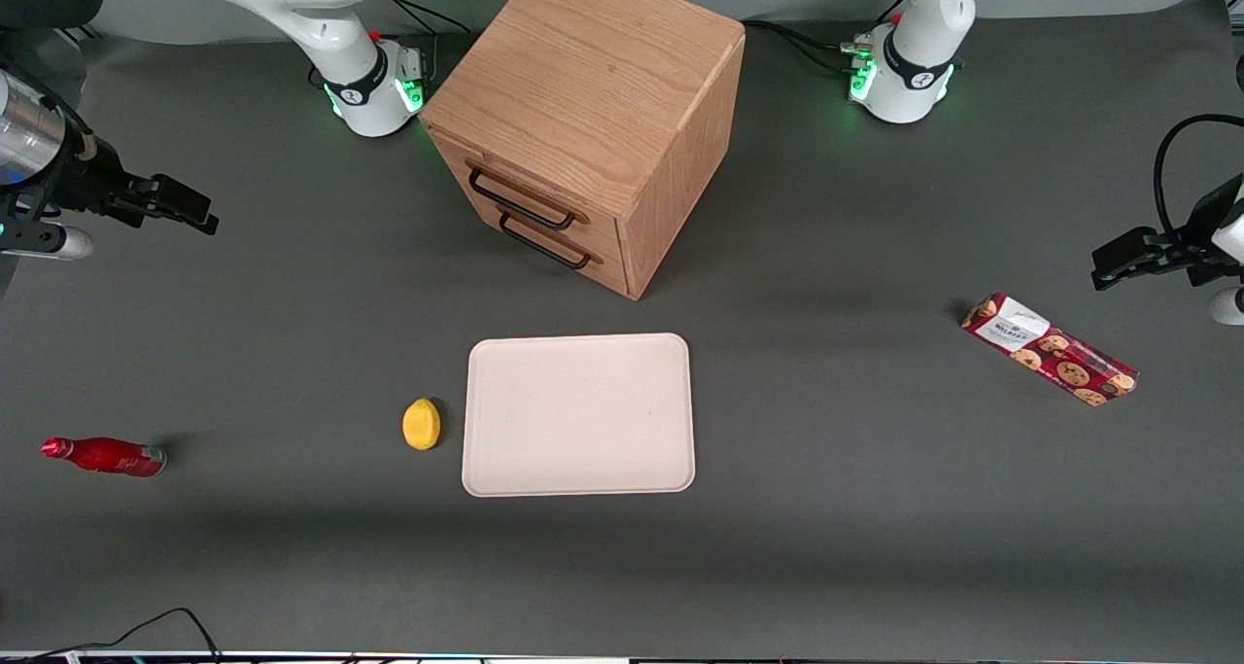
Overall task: Open upper drawer
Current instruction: 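Move the right gripper down to the upper drawer's black handle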
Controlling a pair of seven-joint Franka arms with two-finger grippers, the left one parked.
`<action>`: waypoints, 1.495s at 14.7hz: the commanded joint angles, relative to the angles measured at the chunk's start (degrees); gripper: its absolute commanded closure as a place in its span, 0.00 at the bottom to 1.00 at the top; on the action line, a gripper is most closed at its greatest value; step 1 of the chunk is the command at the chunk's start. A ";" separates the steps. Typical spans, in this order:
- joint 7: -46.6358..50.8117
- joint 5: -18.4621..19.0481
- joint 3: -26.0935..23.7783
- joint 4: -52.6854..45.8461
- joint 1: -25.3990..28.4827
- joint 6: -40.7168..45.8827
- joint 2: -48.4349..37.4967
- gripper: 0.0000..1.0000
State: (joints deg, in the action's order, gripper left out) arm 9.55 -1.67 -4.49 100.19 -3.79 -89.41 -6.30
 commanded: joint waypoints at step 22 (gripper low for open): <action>-6.39 -4.81 -18.17 -1.84 0.71 3.01 0.32 0.00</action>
State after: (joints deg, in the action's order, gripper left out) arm 4.06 -3.39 -20.54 99.13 -2.88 -87.54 -5.92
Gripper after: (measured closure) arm 0.000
